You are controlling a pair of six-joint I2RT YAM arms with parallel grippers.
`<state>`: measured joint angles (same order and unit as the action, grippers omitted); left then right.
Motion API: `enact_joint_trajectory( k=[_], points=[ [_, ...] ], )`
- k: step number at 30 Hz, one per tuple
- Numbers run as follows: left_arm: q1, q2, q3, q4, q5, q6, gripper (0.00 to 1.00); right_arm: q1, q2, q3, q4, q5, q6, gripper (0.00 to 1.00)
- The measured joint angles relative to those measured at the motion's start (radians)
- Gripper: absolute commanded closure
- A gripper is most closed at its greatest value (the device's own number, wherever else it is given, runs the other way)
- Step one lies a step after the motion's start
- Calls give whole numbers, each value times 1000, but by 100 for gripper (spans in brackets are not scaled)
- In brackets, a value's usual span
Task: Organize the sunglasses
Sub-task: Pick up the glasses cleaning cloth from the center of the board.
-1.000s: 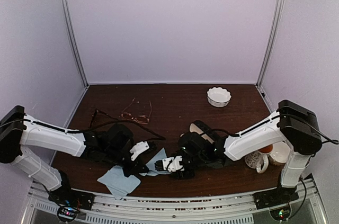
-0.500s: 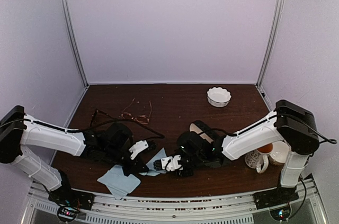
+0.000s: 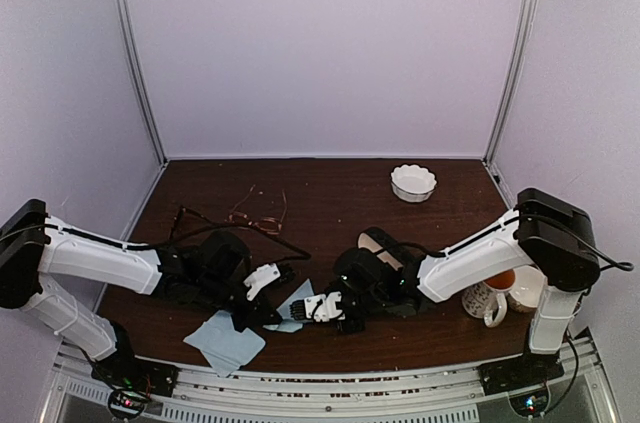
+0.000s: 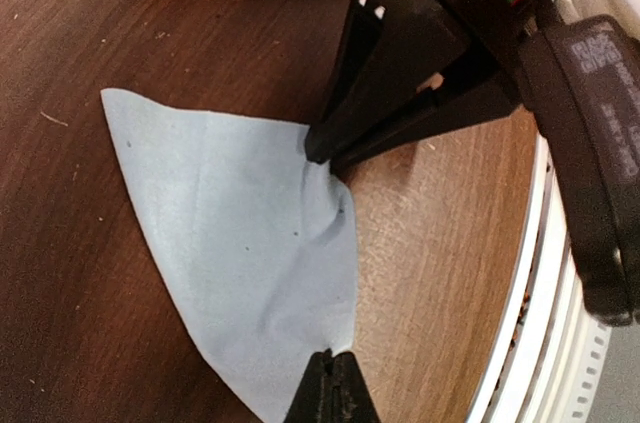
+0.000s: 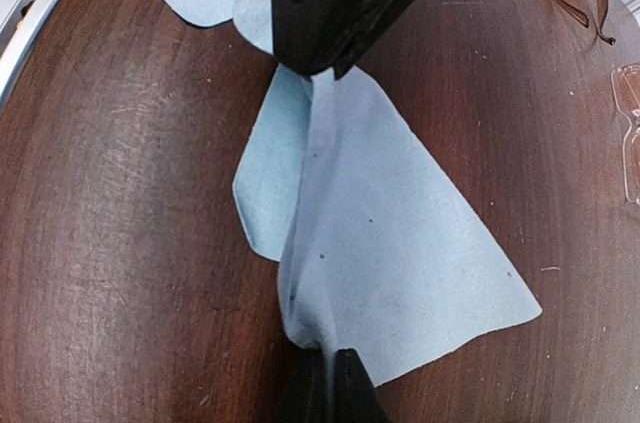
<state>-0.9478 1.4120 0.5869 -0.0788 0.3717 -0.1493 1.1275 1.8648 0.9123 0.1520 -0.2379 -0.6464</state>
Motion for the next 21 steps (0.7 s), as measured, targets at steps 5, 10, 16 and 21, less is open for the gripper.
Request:
enact_joint_trajectory(
  k=[5,10,16,21],
  points=[
    [0,1,0,0,3,0,100,0,1,0,0,3,10,100],
    [0,2,0,0,6,0,100,0,1,0,1,3,25,100],
    [0,2,0,-2,6,0,100,0,-5,0,2,7,49,100],
    [0,11,28,-42,2,-3,100,-1,-31,0,0,11,67,100]
  ],
)
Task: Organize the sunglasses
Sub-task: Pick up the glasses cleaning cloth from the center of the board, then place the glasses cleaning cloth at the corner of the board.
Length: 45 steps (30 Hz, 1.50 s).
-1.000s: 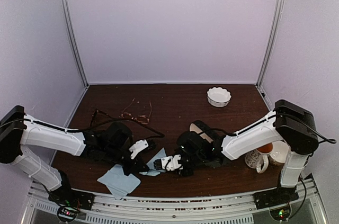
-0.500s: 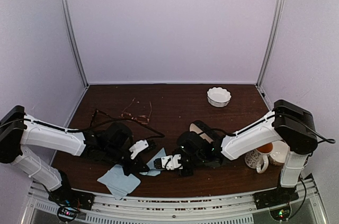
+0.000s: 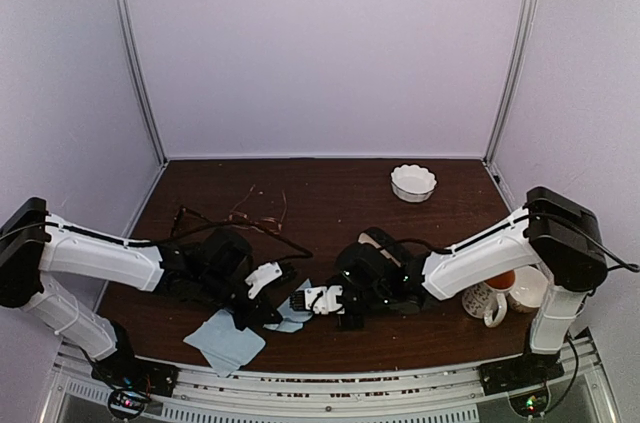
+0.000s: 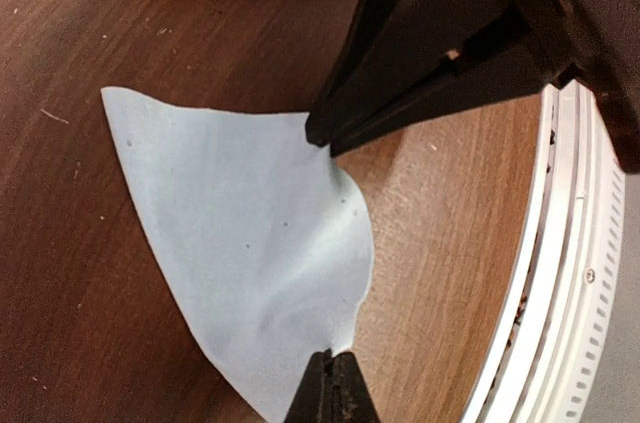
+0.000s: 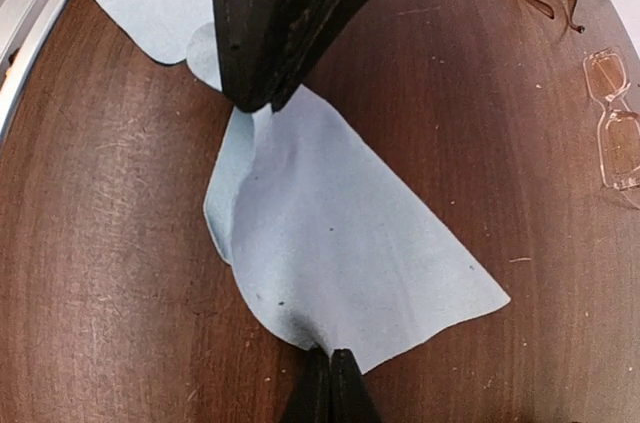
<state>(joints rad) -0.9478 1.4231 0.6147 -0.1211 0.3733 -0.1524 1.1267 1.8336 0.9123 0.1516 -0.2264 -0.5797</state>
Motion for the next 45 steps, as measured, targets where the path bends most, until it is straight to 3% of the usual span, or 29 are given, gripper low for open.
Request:
enact_joint_trajectory(
  k=[14,23,33,38,45],
  points=[
    [9,-56,140,-92,-69,0,100,-24,-106,0,-4,47,11,100],
    [103,-19,259,-188,-81,60,100,-76,-113,74,-43,52,2,100],
    [170,38,488,-348,-117,179,100,-112,-140,155,-80,77,-24,100],
    [170,62,482,-366,-95,191,100,-113,-171,118,-80,64,-17,100],
    [140,84,356,-340,-43,139,100,-98,-186,5,-82,2,16,100]
  ],
)
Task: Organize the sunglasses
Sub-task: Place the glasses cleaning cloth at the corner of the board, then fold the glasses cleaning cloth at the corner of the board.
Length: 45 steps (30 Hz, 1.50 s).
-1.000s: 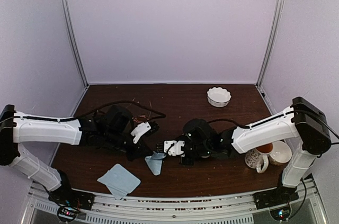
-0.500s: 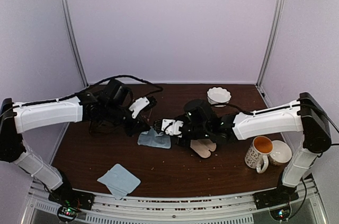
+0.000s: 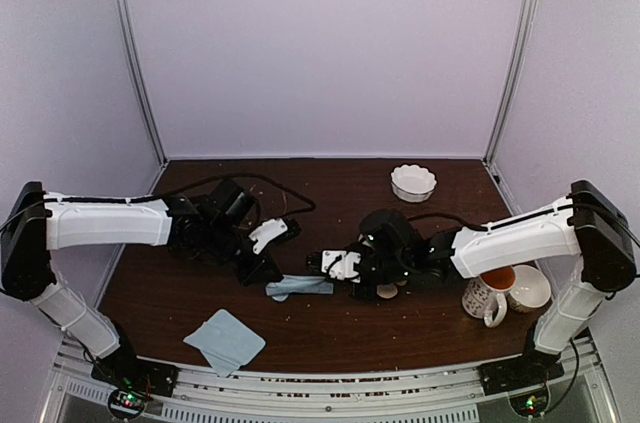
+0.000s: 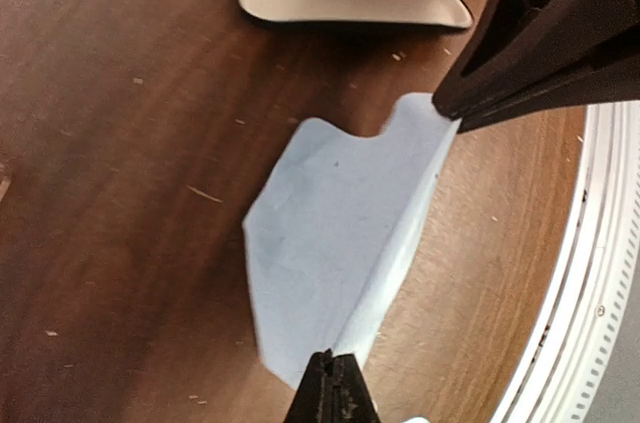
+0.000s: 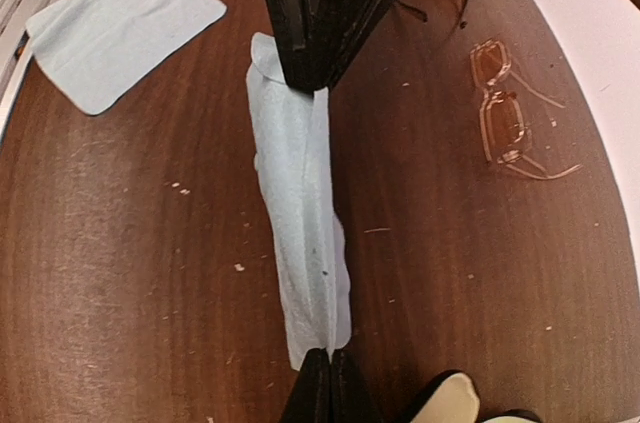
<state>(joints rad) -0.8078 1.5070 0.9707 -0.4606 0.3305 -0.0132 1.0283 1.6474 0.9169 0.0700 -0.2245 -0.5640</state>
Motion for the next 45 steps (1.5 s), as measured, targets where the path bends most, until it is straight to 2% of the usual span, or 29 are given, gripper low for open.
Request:
enact_joint_trajectory(
  k=[10,23,32,45],
  points=[
    [-150,6,-64,72,14,-106,100,79,-103,-127,-29,-22,85,100],
    [-277,9,-98,149,11,-248,100,228,-190,-269,-46,25,246,100],
    [-327,46,-124,178,27,-312,100,283,-202,-296,-49,47,330,100],
    [-334,80,-131,208,39,-332,100,285,-181,-290,-55,79,363,100]
  ],
)
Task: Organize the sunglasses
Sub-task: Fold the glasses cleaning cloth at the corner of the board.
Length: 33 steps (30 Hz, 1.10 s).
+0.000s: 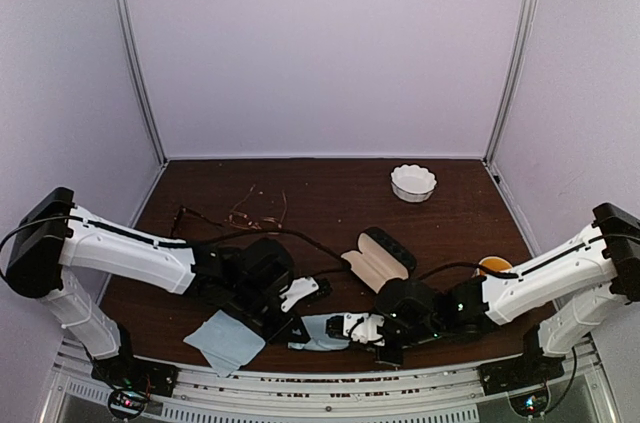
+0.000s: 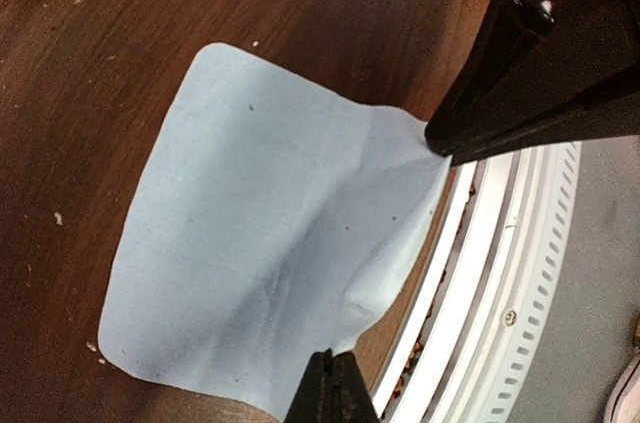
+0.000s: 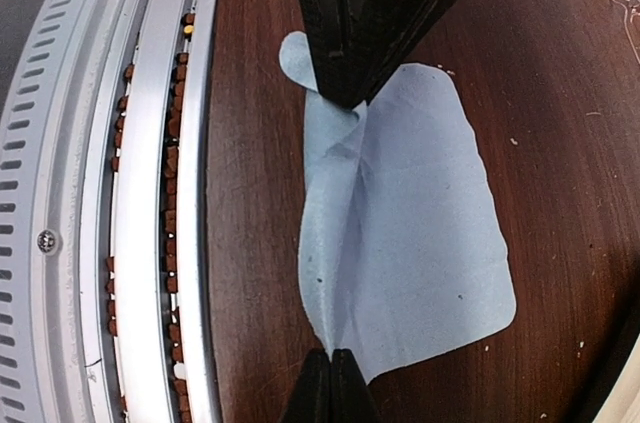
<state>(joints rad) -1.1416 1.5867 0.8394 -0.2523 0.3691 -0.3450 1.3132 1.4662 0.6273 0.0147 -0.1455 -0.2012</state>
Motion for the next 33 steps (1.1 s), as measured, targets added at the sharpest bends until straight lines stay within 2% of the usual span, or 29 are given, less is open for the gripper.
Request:
enact_joint_trajectory(
  k=[11,33],
  points=[
    [1,11,0,0,-63,-6,100,-5,61,32,5,37,29,100],
    [43,68,-16,20,-75,-23,100,-38,135,77,16,143,52,100]
  ],
)
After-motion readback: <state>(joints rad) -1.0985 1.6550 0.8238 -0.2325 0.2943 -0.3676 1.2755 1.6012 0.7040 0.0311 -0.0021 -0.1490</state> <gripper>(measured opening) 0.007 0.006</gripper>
